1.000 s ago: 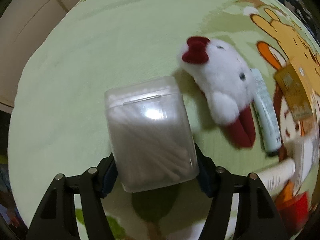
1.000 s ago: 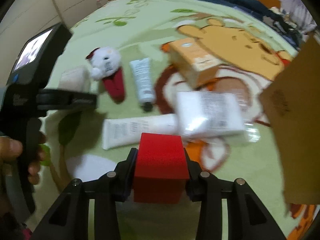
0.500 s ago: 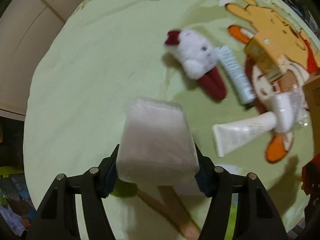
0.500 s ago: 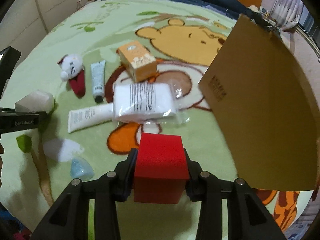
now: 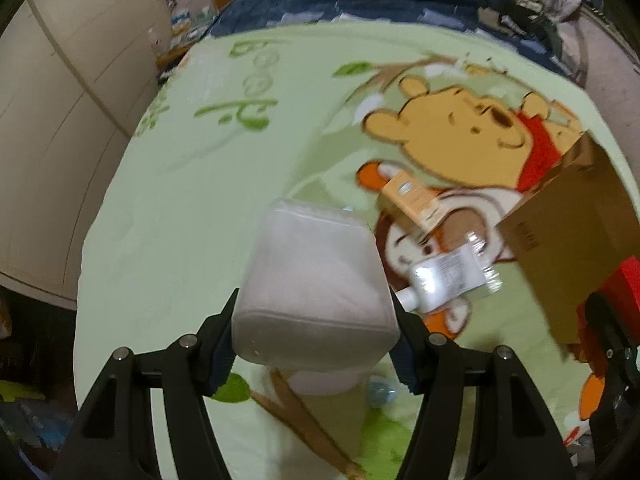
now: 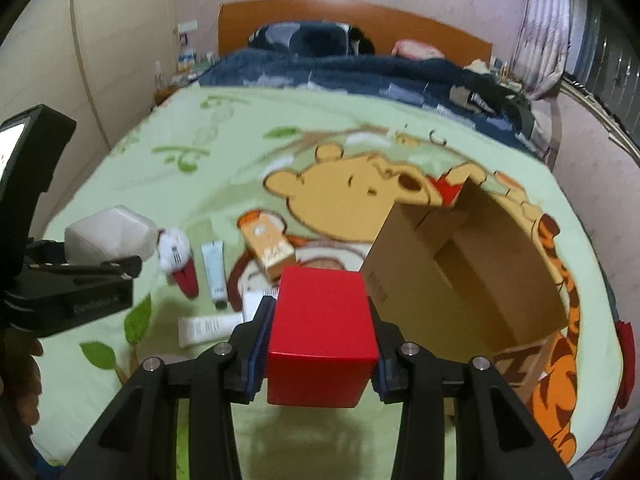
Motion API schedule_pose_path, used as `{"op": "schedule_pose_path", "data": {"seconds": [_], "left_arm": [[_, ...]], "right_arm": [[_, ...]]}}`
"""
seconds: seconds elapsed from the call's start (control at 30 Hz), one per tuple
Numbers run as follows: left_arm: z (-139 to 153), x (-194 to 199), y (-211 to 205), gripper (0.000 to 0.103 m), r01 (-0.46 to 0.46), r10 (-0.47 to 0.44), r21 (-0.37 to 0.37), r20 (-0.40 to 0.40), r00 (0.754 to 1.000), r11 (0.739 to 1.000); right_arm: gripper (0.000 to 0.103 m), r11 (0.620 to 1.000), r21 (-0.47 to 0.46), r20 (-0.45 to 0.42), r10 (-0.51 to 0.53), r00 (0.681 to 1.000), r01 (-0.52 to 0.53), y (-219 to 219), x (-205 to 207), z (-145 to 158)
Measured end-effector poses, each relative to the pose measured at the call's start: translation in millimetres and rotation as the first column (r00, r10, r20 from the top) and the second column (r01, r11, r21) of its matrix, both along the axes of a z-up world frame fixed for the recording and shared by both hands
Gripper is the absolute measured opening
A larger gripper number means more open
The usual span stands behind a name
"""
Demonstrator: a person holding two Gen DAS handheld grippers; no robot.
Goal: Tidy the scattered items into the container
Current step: 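Lift and carry the plastic box and red cube toward the cardboard box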
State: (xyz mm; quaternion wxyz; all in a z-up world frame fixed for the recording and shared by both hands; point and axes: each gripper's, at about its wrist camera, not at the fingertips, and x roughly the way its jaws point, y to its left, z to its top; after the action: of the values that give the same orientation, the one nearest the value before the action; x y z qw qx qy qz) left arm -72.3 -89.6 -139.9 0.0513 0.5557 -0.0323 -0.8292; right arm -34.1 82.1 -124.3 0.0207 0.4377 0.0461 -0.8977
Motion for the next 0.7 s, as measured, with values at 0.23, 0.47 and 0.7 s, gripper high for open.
{"op": "schedule_pose_path", "data": {"seconds": [0.23,0.47,0.7], "left_arm": [[41.4,9.5,30.4,0.065,0.064,-0.065,-0.02,-0.076,0.995,0.998],[83.6,22.0,65.4,0.065,0.151,-0.148,0.012,-0.118,0.982,0.988],[122.3,25.5,114.6,0.065,0.278,-0.269,0.025,-0.173,0.947,0.96]], "right_arm": [[0.041,1.0,-0.004,-0.082,-0.017,0.997,0.017,13.7,16.0,44.2],[0.041,0.999,0.001,-0.163,-0.051,0.985,0.052,39.6,38.6,90.9],[0.041,0.991,-0.003,-0.22,-0.13,0.967,0.133,74.3,54.1,125.1]]}}
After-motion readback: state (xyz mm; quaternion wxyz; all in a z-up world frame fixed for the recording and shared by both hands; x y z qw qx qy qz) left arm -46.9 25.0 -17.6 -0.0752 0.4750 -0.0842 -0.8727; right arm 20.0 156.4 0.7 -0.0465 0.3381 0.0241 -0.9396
